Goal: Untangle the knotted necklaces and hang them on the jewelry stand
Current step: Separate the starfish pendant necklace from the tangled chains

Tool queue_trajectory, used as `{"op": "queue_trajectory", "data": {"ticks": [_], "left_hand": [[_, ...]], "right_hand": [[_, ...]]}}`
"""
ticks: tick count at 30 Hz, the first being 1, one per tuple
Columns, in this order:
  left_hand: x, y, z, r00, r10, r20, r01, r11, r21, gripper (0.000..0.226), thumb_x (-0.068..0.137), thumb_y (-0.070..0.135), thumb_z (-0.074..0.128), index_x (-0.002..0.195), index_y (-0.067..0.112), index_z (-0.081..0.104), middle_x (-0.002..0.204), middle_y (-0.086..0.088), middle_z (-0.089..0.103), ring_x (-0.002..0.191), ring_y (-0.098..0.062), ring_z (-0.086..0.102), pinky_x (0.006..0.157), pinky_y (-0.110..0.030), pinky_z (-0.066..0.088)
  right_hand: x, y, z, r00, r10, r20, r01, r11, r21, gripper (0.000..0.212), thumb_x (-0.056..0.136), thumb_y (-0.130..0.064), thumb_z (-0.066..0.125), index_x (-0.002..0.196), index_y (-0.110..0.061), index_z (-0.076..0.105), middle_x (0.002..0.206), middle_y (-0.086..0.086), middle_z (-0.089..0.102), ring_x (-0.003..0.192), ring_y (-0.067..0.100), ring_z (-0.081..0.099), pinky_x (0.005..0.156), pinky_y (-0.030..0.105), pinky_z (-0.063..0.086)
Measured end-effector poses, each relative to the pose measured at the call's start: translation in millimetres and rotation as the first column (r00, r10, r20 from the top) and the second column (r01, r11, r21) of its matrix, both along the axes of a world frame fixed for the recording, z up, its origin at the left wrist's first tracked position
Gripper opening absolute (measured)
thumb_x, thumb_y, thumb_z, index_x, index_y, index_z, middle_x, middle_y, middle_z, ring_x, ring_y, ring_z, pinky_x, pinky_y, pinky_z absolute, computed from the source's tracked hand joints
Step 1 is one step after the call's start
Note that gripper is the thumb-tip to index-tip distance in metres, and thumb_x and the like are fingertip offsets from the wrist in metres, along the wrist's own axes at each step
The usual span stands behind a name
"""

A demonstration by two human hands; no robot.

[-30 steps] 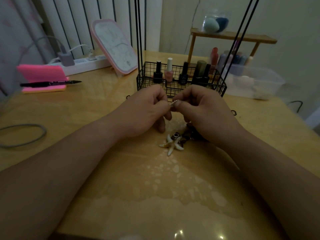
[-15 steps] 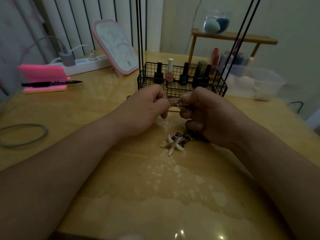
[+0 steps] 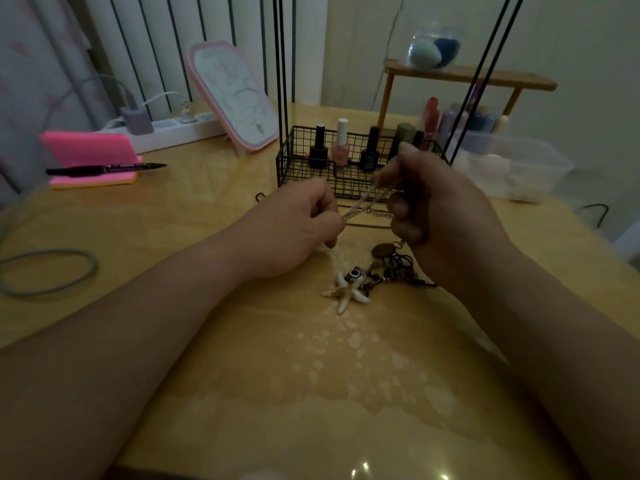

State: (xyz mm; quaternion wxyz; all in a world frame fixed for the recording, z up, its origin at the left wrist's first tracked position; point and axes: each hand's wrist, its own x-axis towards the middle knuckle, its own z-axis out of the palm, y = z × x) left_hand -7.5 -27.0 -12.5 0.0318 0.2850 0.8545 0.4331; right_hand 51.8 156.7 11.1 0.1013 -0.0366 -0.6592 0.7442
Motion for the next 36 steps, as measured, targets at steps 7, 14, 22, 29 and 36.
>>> {"op": "queue_trajectory", "data": {"ticks": [7, 14, 22, 29, 36], "left_hand": [[3, -1, 3, 0.998, -0.056, 0.027, 0.057, 0.998, -0.034, 0.007, 0.092, 0.018, 0.065, 0.088, 0.013, 0.061, 0.081, 0.002, 0.073, 0.062, 0.006, 0.061, 0.056, -0.013, 0.042], [4, -3, 3, 0.998, -0.054, -0.013, 0.052, 0.993, -0.105, 0.011, 0.086, 0.028, 0.068, 0.086, 0.018, 0.063, 0.077, 0.007, 0.066, 0.066, -0.006, 0.055, 0.062, -0.031, 0.047], [9, -2, 6, 0.968, -0.244, 0.066, 0.243, 0.97, 0.012, 0.014, 0.094, 0.034, 0.074, 0.107, 0.033, 0.07, 0.097, 0.017, 0.072, 0.091, -0.003, 0.066, 0.075, -0.018, 0.052], [9, 0, 2, 0.96, -0.254, 0.12, 0.247, 0.967, 0.068, 0.012, 0.101, 0.022, 0.066, 0.107, 0.022, 0.076, 0.097, 0.008, 0.078, 0.094, 0.0, 0.071, 0.086, -0.021, 0.053], [0, -6, 8, 0.929, -0.223, 0.297, 0.093, 0.914, 0.395, 0.016, 0.103, 0.022, 0.06, 0.1, 0.01, 0.069, 0.087, -0.004, 0.071, 0.074, -0.016, 0.061, 0.071, -0.033, 0.046]], "right_hand": [[3, -1, 0, 0.98, 0.161, -0.117, -0.151, 0.984, 0.093, 0.027, 0.109, -0.035, 0.047, 0.119, -0.03, 0.072, 0.081, -0.003, 0.063, 0.06, 0.01, 0.043, 0.05, 0.027, 0.025], [6, -1, 1, 0.982, 0.13, -0.14, -0.099, 0.972, 0.212, 0.041, 0.108, -0.028, 0.049, 0.146, -0.045, 0.052, 0.071, 0.005, 0.058, 0.055, 0.013, 0.045, 0.048, 0.023, 0.035], [8, -5, -2, 0.968, 0.232, -0.092, -0.19, 0.924, 0.332, 0.037, 0.111, -0.028, 0.044, 0.144, -0.039, 0.056, 0.073, 0.004, 0.062, 0.056, 0.013, 0.049, 0.055, 0.027, 0.043], [6, -6, 0, 0.975, 0.181, -0.127, -0.14, 0.949, 0.281, 0.031, 0.11, -0.02, 0.047, 0.135, -0.025, 0.064, 0.091, 0.007, 0.066, 0.058, 0.012, 0.047, 0.049, 0.022, 0.038], [0, 0, -2, 1.0, 0.005, -0.003, -0.003, 0.949, 0.314, 0.026, 0.101, -0.047, 0.061, 0.109, -0.028, 0.075, 0.09, -0.001, 0.067, 0.066, 0.014, 0.046, 0.051, 0.026, 0.034]]}}
